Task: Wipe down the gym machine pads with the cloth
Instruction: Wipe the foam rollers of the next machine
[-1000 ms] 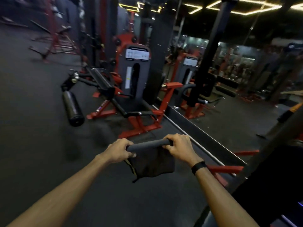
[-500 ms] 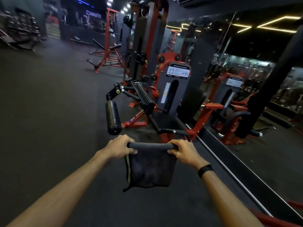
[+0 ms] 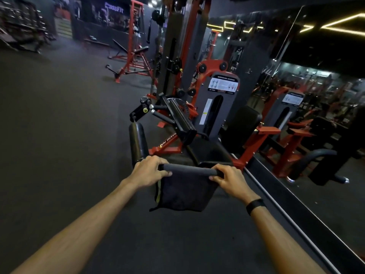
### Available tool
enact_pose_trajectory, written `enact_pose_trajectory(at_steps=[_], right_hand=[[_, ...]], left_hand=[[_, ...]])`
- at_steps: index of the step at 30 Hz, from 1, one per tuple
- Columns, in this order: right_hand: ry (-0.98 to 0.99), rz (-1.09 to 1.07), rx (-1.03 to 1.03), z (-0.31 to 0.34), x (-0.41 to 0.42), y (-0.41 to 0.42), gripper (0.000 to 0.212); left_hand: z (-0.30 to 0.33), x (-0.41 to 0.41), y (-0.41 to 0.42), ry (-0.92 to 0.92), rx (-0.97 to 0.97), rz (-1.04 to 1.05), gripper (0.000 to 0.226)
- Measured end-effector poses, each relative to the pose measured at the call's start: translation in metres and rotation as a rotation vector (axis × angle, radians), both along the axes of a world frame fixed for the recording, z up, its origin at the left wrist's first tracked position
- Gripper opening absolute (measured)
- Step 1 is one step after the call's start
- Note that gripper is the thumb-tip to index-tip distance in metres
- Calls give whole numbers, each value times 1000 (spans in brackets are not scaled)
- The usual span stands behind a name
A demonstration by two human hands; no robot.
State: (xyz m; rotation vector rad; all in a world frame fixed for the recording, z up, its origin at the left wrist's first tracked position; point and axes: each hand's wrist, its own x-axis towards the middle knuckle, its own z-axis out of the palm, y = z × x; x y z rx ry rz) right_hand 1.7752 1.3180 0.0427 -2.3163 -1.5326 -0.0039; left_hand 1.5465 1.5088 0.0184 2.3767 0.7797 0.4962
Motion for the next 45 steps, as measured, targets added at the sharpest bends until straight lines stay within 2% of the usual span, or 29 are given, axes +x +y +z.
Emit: enact_pose_trajectory(at_steps=[9, 14, 27, 37, 45], right_hand=[[41, -52, 61, -22, 51, 20, 14], [42, -39, 113, -17, 109, 49, 15], [16, 24, 197, 3, 253, 111, 20], [55, 80, 162, -14, 306, 181, 24], [6, 144, -6, -9, 359, 251, 25]], left_hand=[[-21, 64, 20, 47, -2, 17, 18], [-12, 119, 43, 3, 27, 88, 22], [16, 248, 81, -65, 106, 209, 13], [10, 292, 136, -31, 156, 305, 16], [0, 341, 215, 13, -20, 224, 14]])
